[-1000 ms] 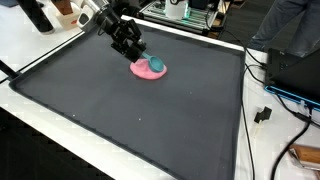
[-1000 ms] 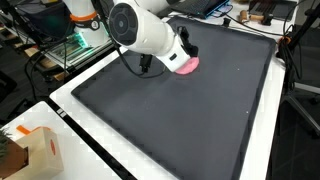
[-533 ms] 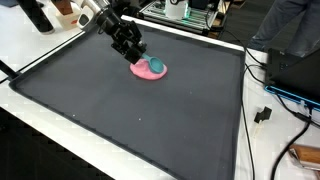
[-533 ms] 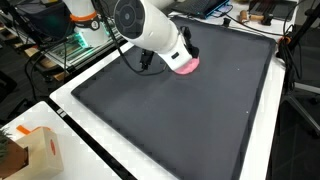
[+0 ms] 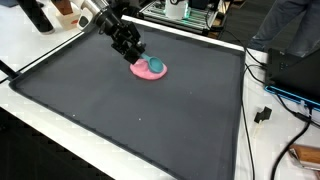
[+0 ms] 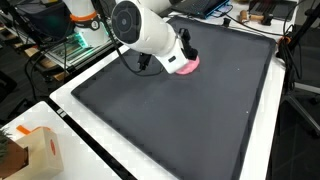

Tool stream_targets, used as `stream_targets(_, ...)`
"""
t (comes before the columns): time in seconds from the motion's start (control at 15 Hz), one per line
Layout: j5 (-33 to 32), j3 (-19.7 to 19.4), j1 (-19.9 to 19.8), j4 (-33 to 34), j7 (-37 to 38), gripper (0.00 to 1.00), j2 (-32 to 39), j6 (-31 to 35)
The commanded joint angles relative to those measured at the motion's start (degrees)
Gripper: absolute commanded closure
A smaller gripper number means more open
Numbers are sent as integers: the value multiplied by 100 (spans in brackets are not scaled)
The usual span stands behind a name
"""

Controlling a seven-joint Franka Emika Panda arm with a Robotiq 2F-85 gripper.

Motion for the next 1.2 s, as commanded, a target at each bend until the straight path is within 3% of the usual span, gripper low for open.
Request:
stream_targets(0.0,-22,44,-179,140,-225,75,485,4)
stream_targets(0.47,-117,-62,-179,376,-60,75,807,-21)
stream_targets(1.13,-168,-7,-148,318,39,75,518,-202)
